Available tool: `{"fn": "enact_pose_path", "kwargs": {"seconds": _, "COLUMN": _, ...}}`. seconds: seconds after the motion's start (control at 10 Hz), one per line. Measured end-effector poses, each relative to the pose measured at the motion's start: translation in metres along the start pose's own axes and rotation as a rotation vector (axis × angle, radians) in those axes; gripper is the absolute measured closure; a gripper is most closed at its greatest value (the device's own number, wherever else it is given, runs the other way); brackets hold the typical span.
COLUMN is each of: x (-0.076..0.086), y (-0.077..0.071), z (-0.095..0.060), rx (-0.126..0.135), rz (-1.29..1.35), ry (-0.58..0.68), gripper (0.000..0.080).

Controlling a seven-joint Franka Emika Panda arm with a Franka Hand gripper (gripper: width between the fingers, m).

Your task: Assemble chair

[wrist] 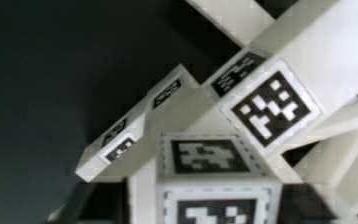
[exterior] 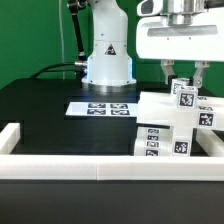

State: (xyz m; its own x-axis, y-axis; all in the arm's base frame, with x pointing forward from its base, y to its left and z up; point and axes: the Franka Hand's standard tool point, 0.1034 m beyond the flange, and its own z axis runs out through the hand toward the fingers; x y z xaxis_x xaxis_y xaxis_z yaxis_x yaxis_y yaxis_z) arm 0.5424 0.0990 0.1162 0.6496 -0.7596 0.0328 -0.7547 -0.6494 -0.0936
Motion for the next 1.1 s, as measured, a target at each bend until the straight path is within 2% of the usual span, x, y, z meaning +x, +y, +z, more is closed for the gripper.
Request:
{"fn": "enact_pose_path", "kwargs": {"seconds": 0.1, "x": -0.0019, "y": -0.0012, "z": 0.0000, "rx": 0.000, "rz": -0.043, "ry": 0.000, "gripper": 0.0271}}
{"fn": "enact_pose_path", "kwargs": {"seconds": 0.2, "x": -0.0045, "y": -0.0028, "z": 0.0000, "rx": 0.001, "rz": -0.060, "ry": -0.001, "gripper": 0.0177}}
{"fn": "enact_pose_path", "kwargs": {"seconds": 0.5, "x": -0.0067, "y": -0.0057, "z": -0.0010, "rx": 0.014, "rz": -0.452, "ry": 0.018, "gripper": 0.0151}}
{"fn": "enact_pose_path", "kwargs": {"seconds": 1.1, "x": -0.0036, "y": -0.0053, "z": -0.0013, "rx": 0.008, "rz": -1.009, "ry": 0.033, "gripper": 0.0150}}
